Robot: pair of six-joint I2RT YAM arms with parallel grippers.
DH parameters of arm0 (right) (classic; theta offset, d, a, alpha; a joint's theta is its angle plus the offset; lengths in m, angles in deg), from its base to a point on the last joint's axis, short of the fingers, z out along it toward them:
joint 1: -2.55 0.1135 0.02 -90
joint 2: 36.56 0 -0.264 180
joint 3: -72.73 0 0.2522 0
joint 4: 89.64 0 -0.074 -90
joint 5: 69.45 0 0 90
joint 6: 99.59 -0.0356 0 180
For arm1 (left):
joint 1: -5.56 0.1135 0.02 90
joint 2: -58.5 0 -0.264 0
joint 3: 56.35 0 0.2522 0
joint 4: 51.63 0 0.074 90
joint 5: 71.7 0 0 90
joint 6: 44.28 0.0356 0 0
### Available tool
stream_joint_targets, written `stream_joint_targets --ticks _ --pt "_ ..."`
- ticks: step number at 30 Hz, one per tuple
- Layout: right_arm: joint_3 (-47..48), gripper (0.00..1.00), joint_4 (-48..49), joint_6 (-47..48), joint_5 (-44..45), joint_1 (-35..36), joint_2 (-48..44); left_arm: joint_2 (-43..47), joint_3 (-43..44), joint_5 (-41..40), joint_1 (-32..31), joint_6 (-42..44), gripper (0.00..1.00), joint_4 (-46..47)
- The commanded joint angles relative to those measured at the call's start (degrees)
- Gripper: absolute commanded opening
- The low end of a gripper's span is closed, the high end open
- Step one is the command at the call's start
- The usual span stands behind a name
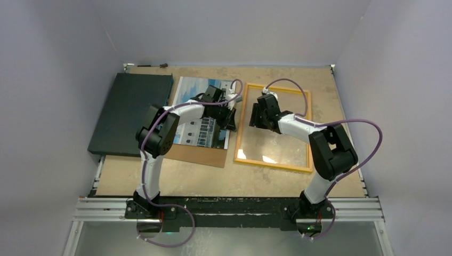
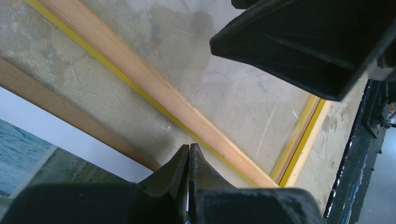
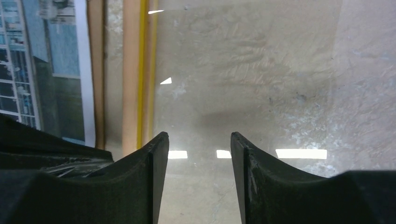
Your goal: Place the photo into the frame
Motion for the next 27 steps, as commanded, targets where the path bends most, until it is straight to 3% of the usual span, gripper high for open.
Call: stream_joint_targets --ticks 1,18,27 --pt "-1.21 0.53 -0.92 -1.21 2.71 -0.49 0.69 3.88 -0.21 1.57 -0.42 -2.44 0.00 1.67" --pt "-2.69 0.54 -3.78 -2.20 4.51 -1.21 2.72 2.61 0.65 0.40 -1.86 -1.51 0.00 1.22" --pt "-2.23 0.58 -4.74 -1.66 5.05 -3.04 -1.00 3.12 1.24 -0.20 -1.76 -0.81 0.00 0.36"
